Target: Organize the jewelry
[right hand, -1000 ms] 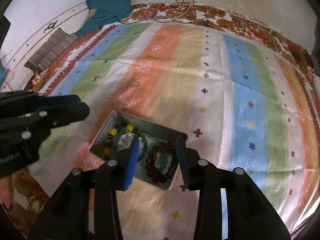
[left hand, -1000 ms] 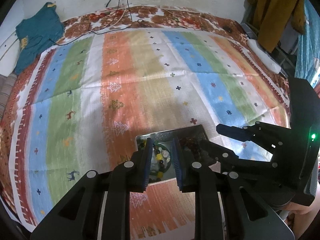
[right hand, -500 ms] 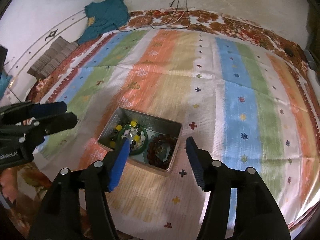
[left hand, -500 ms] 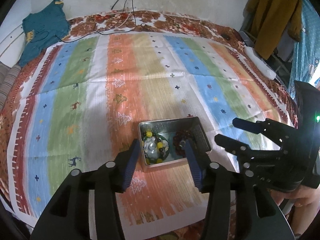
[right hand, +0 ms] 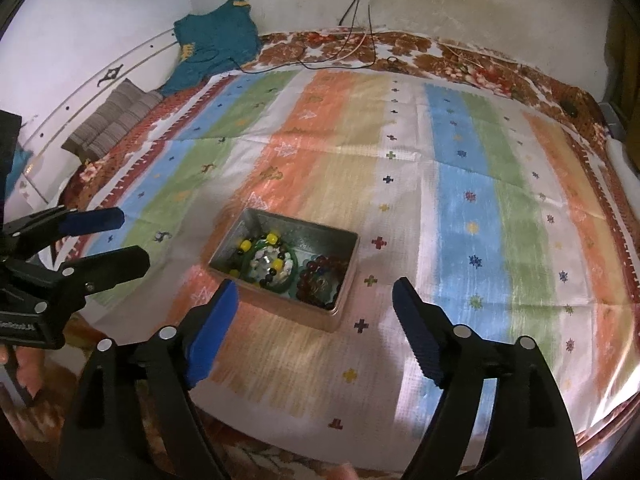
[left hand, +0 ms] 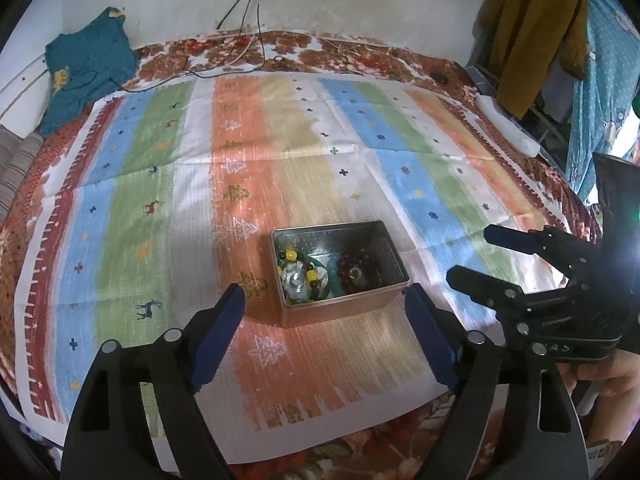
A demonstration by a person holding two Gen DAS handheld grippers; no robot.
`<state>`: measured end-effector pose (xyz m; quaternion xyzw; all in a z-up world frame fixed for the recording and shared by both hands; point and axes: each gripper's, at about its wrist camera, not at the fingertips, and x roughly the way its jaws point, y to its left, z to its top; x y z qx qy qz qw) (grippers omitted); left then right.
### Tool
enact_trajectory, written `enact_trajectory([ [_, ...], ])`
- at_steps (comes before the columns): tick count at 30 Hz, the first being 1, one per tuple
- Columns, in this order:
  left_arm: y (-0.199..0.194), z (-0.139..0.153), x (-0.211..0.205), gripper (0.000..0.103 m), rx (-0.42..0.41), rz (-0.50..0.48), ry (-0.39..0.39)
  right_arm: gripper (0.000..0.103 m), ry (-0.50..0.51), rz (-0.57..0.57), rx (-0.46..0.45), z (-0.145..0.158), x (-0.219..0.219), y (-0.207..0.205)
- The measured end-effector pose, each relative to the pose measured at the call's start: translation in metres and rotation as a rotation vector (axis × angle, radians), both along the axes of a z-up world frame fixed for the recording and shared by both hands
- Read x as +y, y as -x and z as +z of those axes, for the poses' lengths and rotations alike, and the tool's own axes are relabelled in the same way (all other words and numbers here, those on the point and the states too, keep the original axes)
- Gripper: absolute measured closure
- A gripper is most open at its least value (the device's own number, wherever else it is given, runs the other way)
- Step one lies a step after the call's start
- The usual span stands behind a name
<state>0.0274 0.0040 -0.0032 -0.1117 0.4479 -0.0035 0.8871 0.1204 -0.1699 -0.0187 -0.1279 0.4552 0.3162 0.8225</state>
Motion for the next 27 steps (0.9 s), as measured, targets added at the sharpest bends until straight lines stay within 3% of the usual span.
enact_trajectory([
  [7,0.014,-0.001,-0.007,0.006,-0.023,0.003,-0.034,0.008,0.010,0.013,-0.045,0.002,-0.007,0.016],
  [27,0.033,0.000,-0.017,0.006,-0.057,0.008,-0.107,0.006,-0.018,0.005,-0.081,0.007,-0.022,0.035],
])
